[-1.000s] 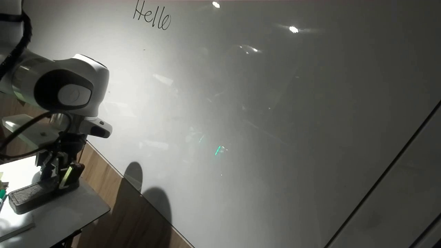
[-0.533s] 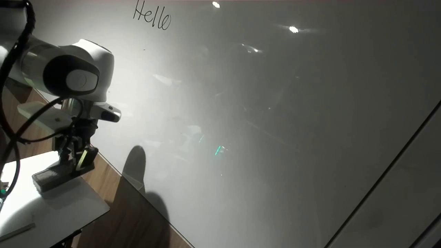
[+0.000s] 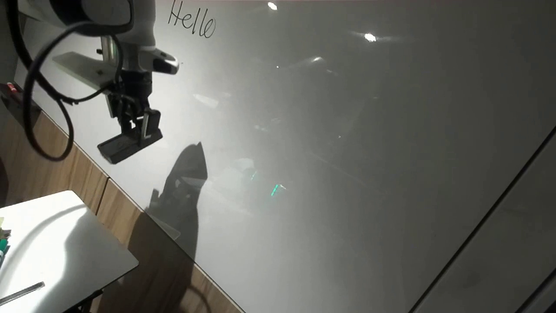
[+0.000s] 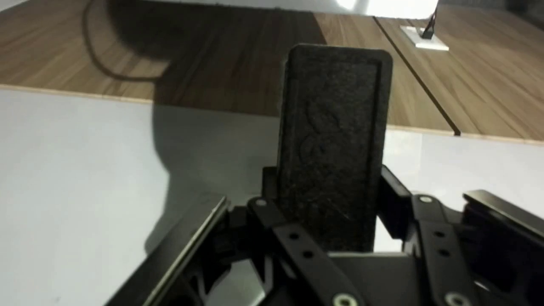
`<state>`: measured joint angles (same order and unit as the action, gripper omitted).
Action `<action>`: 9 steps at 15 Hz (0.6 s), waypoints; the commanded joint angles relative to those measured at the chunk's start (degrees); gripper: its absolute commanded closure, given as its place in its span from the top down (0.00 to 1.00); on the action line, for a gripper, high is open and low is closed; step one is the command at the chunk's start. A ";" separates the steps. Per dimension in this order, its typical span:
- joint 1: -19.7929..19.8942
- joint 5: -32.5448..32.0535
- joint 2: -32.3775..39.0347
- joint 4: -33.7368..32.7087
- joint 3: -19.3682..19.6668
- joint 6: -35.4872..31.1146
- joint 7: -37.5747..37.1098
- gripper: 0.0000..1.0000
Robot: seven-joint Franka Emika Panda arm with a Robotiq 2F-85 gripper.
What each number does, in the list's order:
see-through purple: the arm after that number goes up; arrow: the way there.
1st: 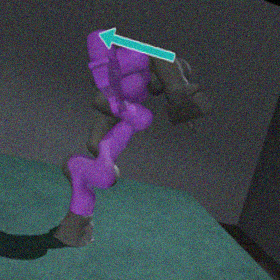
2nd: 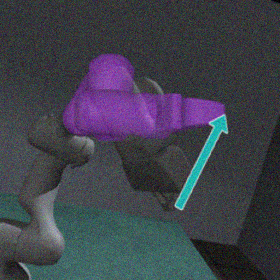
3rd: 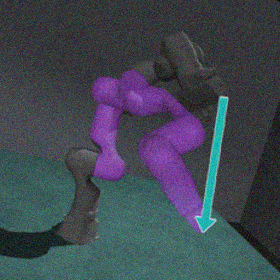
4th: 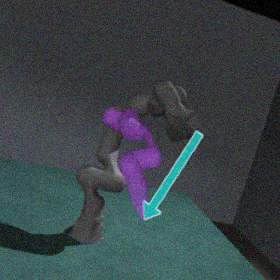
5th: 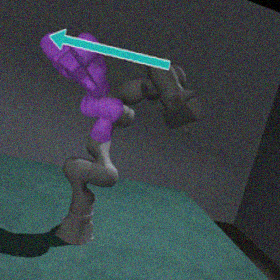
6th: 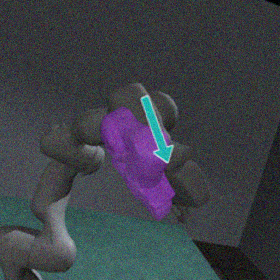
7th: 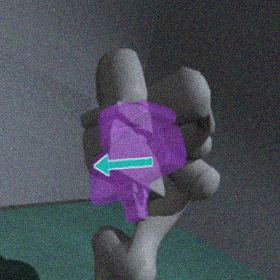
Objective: Erase the words on the whiteboard
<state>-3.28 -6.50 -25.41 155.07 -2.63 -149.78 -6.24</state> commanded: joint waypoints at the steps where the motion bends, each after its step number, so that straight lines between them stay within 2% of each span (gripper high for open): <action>1: 0.06 1.95 -5.97 -5.46 -0.49 4.85 1.18 0.31; 4: 0.15 2.17 -6.37 -11.64 -0.80 6.60 0.77 0.31; 9: 0.50 1.57 -2.82 -19.62 -2.81 6.05 -0.80 0.31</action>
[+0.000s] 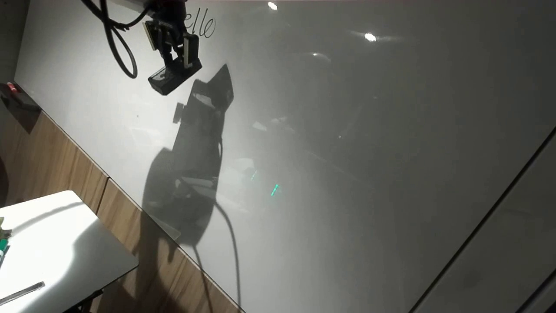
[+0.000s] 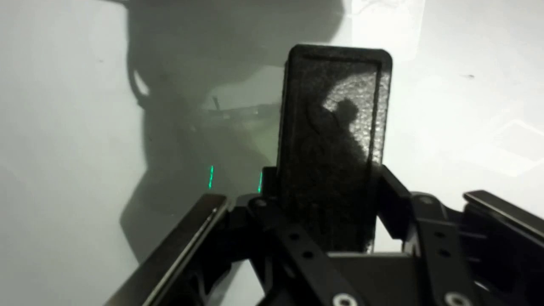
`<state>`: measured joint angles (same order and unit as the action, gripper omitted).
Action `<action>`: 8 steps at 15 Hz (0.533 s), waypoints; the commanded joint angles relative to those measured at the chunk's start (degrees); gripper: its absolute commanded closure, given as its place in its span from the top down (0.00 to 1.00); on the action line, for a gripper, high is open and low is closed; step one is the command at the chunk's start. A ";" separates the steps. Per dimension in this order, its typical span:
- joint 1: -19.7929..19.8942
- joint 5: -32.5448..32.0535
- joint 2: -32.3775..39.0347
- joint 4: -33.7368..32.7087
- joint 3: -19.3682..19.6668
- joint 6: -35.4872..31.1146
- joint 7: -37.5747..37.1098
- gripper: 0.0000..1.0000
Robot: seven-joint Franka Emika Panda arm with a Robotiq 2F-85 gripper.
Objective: Erase the words on the whiteboard
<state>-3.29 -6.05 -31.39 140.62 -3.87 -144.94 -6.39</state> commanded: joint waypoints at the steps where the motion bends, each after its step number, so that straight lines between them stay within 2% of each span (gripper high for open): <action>1: 0.66 0.85 4.18 -6.60 -2.18 0.95 -1.16 0.31; 8: 1.51 -1.13 11.28 -16.37 -4.86 1.70 -3.78 0.31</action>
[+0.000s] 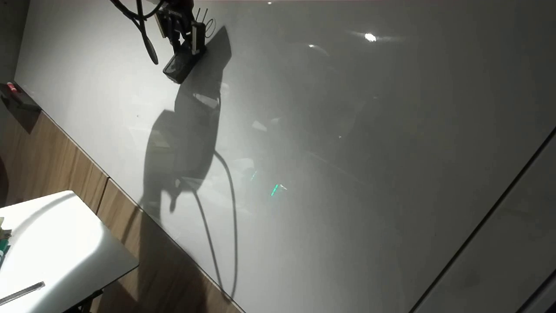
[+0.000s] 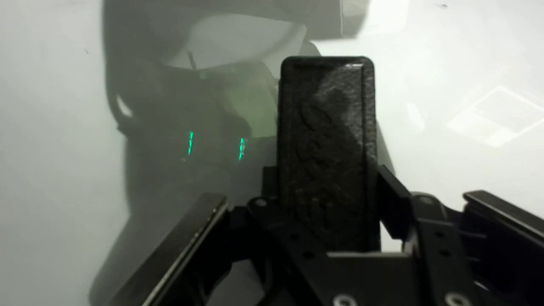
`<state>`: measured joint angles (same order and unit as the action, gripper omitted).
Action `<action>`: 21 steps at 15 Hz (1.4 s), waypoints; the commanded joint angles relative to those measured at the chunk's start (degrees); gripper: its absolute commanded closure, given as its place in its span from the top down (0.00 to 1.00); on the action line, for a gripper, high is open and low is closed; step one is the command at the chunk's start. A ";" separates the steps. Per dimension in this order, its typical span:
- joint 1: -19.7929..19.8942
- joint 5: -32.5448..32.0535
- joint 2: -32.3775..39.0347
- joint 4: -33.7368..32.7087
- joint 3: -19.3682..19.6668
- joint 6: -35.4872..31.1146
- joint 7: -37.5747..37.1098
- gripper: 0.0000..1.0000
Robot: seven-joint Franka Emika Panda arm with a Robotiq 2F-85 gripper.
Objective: Erase the words on the whiteboard
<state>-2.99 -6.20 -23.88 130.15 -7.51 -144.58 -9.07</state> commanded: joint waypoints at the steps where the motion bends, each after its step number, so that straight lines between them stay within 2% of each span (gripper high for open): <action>1: 1.42 -1.26 4.40 -7.42 -1.17 1.75 -1.03 0.31; 13: 3.10 -1.12 7.45 -26.14 1.64 16.11 1.10 0.31; 17: 1.47 -0.24 6.50 -25.23 -0.63 17.05 -1.66 0.31; 21: -1.19 -0.19 4.95 -21.66 -5.35 14.11 -6.25 0.31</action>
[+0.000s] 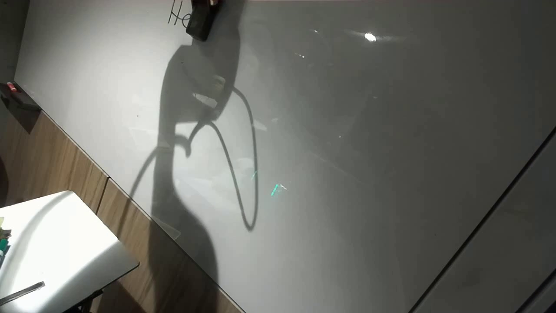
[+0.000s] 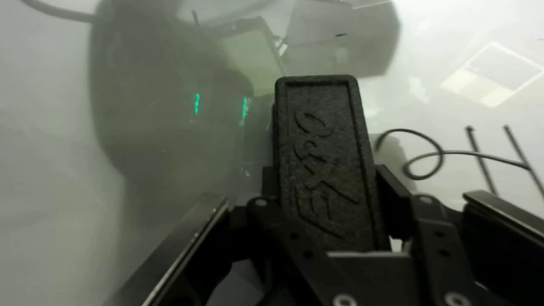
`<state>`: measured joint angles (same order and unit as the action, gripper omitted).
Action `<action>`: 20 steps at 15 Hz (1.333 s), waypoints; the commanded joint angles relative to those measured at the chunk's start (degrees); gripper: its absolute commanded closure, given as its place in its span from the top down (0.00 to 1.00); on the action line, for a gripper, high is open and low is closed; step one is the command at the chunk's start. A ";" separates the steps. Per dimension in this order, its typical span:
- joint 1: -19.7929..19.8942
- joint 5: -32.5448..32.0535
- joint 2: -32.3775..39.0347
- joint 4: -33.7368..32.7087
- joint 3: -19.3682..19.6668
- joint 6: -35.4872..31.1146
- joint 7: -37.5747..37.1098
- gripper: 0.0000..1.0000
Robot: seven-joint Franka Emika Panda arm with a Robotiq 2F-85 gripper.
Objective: Erase the words on the whiteboard
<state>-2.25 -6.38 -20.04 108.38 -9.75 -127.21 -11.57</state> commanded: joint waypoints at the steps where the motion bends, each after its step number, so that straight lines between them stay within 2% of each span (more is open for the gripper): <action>1: -2.61 0.09 1.53 -0.17 -4.11 -3.96 -4.61 0.31; 4: -4.12 -0.22 3.23 -0.27 -6.80 -6.75 -7.22 0.31; 7: -4.96 -0.42 4.11 0.15 -7.78 -8.56 -7.81 0.31; 13: -4.10 -2.66 6.07 -0.21 -6.94 -11.51 -6.43 0.31; 20: -2.25 -6.27 6.94 -1.83 -4.96 -10.84 -4.64 0.31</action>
<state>-6.58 -9.24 -14.79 108.69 -17.02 -136.23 -18.37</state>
